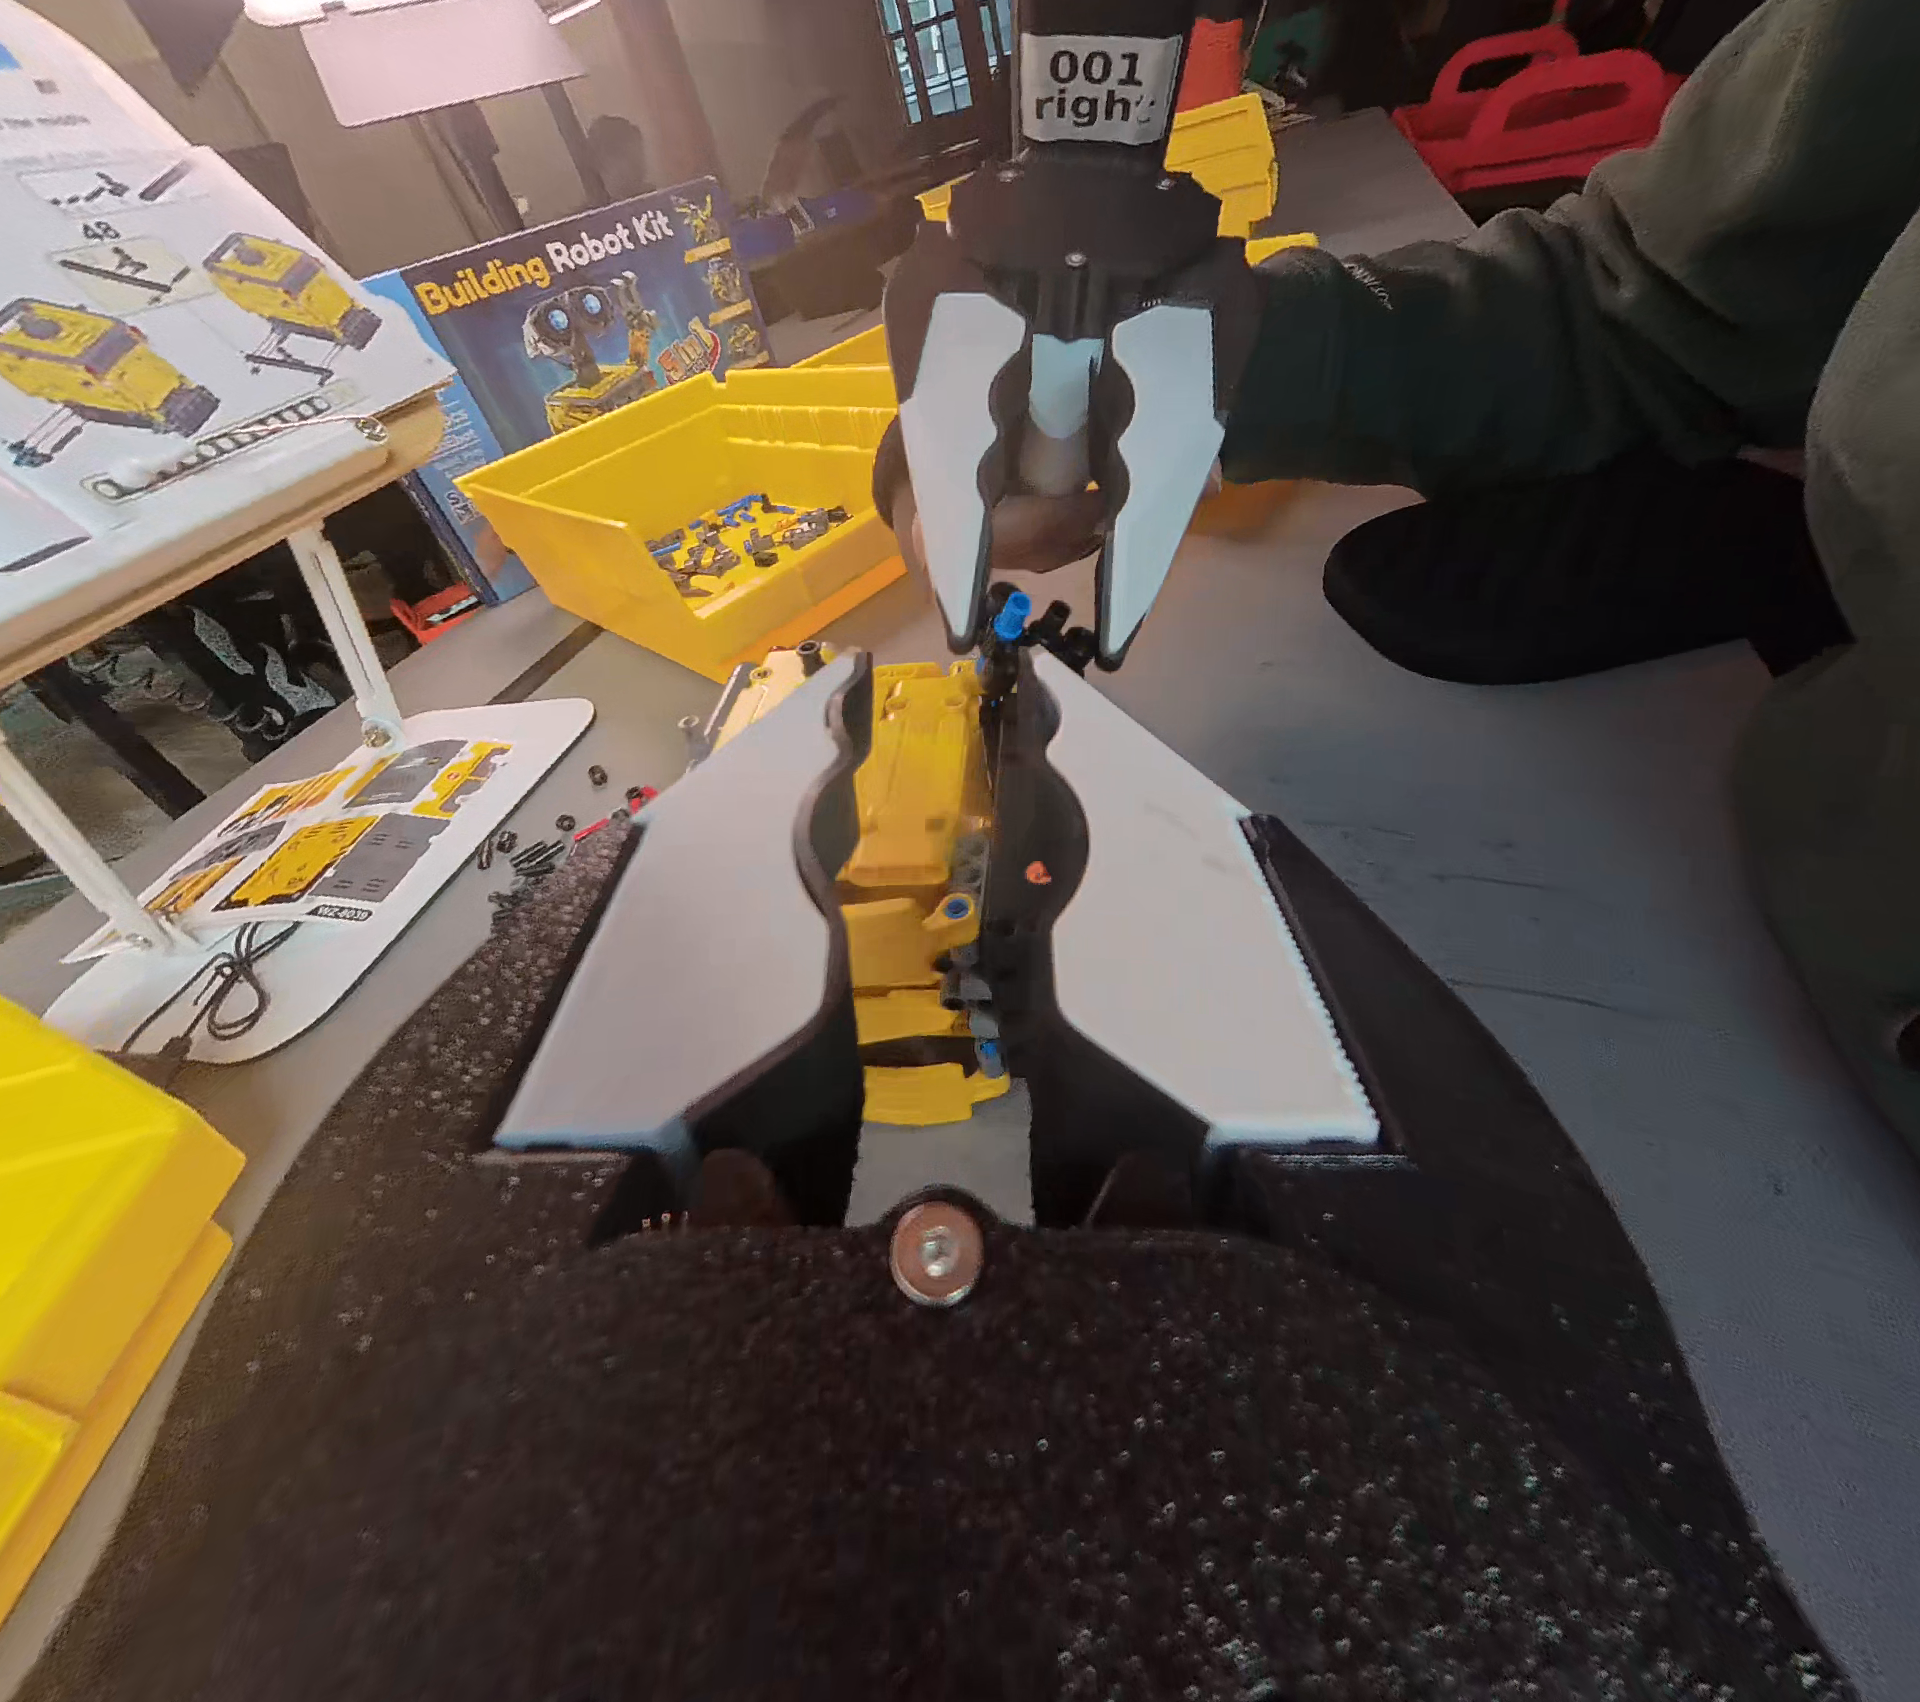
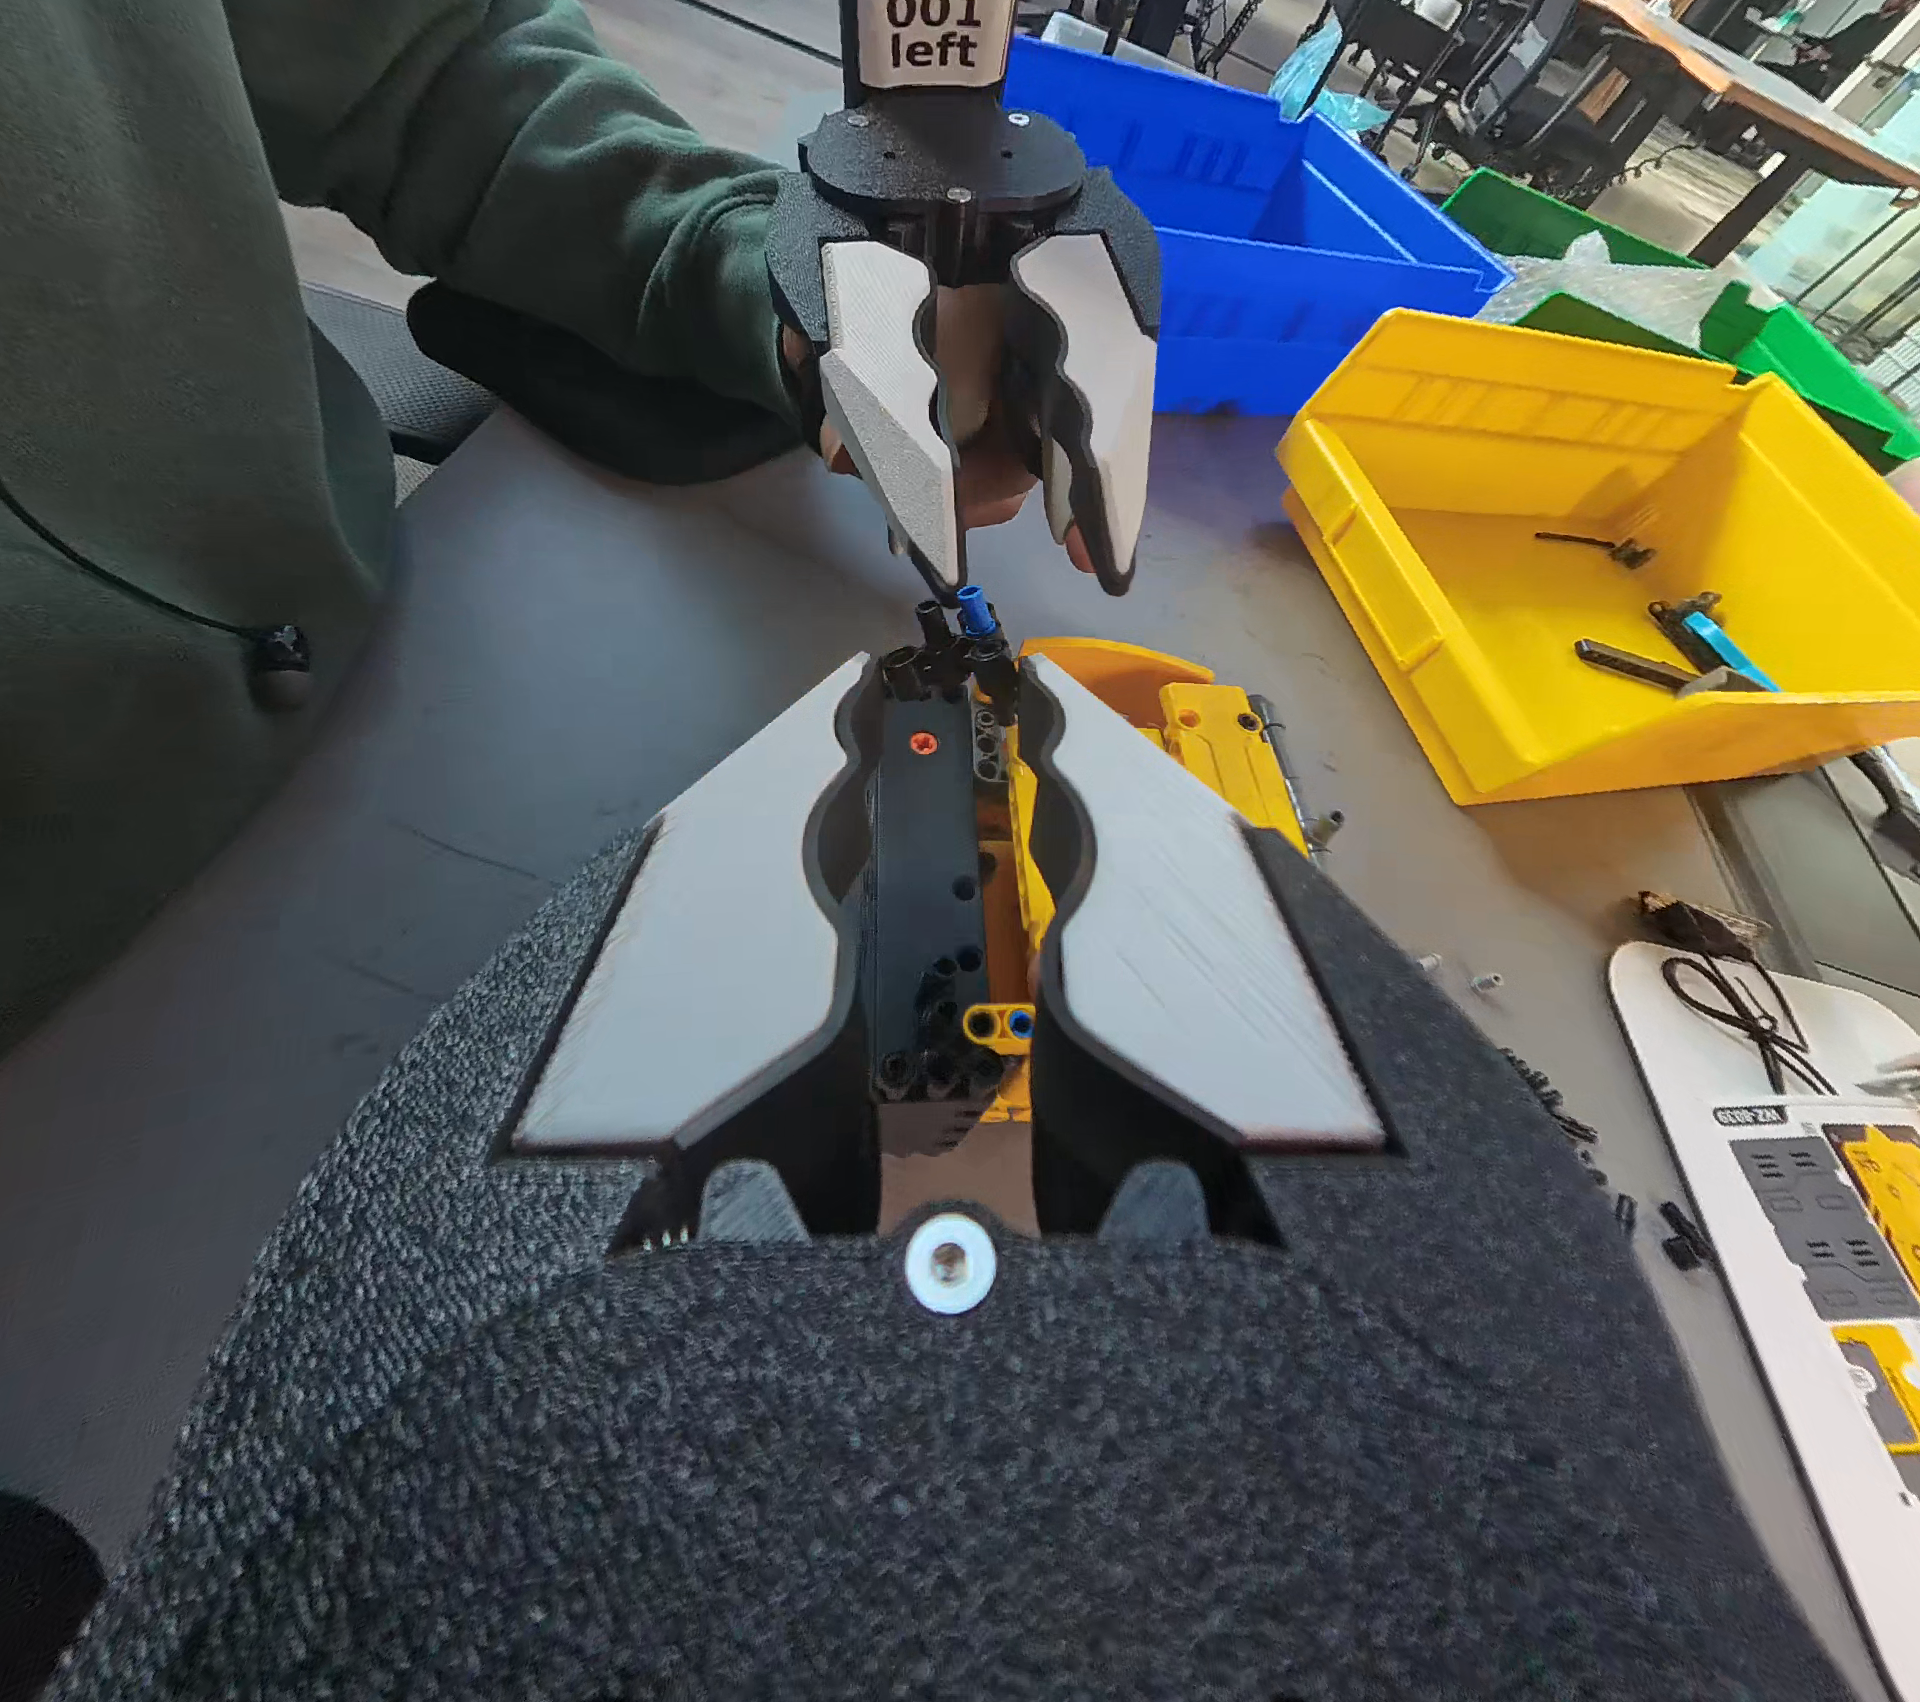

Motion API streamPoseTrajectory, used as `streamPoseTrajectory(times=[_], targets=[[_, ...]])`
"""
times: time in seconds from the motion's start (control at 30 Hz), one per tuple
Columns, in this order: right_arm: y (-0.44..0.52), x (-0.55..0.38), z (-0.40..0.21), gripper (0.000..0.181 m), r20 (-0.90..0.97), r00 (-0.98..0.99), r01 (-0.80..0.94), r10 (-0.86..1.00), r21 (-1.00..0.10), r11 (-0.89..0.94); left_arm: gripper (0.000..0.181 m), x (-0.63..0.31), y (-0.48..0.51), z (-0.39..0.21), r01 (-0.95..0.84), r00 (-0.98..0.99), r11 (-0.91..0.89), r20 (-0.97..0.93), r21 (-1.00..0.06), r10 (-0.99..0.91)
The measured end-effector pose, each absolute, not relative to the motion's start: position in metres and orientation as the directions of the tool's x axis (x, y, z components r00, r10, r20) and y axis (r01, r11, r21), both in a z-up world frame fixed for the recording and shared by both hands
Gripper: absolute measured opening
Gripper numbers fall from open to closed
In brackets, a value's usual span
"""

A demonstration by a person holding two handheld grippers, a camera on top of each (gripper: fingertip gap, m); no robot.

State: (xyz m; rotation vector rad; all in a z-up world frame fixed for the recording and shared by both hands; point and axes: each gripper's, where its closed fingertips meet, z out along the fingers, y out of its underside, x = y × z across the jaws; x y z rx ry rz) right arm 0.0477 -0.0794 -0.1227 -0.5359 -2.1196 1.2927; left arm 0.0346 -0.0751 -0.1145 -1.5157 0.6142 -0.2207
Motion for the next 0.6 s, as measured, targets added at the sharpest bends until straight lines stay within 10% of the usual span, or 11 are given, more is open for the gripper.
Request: streamPoseTrajectory(times=[0.17,0.6], targets=[[-0.084,0.045,-0.128,0.025,0.259,-0.743,0.056,0.617,-0.895,0.443,0.0,0.043,-0.078,-0.116,-0.26,0.817,0.082,-0.265,-0.962,-0.512],[-0.076,0.042,-0.129,0.025,0.239,-0.731,0.069,0.639,-0.906,0.418,0.02,0.042,-0.08,-0.115,-0.203,0.818,0.065,-0.206,-0.977,-0.537]])
